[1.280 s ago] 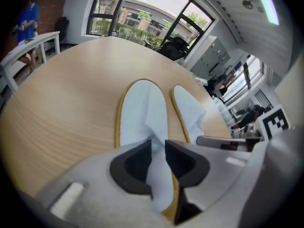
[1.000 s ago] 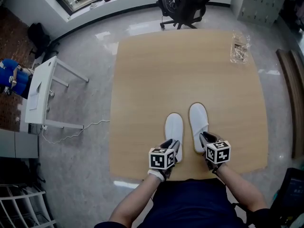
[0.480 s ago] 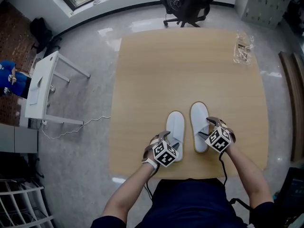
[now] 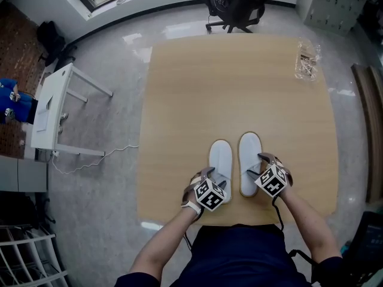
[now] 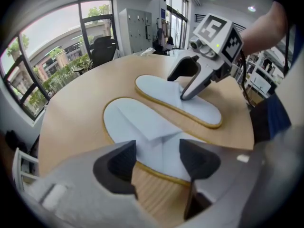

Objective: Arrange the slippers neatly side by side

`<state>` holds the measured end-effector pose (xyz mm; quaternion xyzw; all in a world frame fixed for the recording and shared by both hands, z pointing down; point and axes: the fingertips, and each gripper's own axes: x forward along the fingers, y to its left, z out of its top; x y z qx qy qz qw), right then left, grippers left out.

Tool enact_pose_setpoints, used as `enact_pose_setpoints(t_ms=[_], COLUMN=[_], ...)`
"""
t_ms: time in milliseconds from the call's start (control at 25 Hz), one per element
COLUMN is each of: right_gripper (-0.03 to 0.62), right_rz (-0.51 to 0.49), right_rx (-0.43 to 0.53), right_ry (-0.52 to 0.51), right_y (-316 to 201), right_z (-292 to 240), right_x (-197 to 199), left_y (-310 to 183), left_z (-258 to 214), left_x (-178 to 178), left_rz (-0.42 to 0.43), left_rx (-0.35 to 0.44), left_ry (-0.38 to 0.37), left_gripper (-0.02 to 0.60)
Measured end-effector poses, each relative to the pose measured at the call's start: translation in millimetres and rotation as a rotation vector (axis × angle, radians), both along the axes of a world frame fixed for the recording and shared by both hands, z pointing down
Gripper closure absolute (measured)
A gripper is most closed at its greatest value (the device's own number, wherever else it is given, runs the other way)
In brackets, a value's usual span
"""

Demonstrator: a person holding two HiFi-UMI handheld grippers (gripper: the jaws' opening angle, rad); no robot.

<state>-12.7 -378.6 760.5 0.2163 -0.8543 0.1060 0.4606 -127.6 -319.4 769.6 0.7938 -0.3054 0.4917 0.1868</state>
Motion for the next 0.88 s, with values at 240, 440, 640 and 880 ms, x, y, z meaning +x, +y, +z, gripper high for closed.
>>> enact_pose_setpoints(t_ms=[240, 440, 640, 880], right_gripper=[0.266, 0.266, 0.267, 0.267], right_rz=[0.006, 0.027, 0.08, 0.085], right_rx=[-0.01, -0.021, -0.028, -0.024], right_ry=[-0.006, -0.018, -0.018, -0.011], right_y=[8, 18, 22, 26], right_z=[0, 0, 1, 0], right_x=[-5, -9, -10, -12], left_y=[-1, -1, 0, -1], left_z=[0, 0, 1, 0], left_x=[4, 5, 5, 6], left_rz=[0.0, 0.005, 0.006, 0.013], left_rx=[0.003, -0.002, 0.0, 0.001], left_ry=[0.003, 0.002, -0.002, -0.006], left_gripper=[0.293, 0.293, 0.293, 0.295])
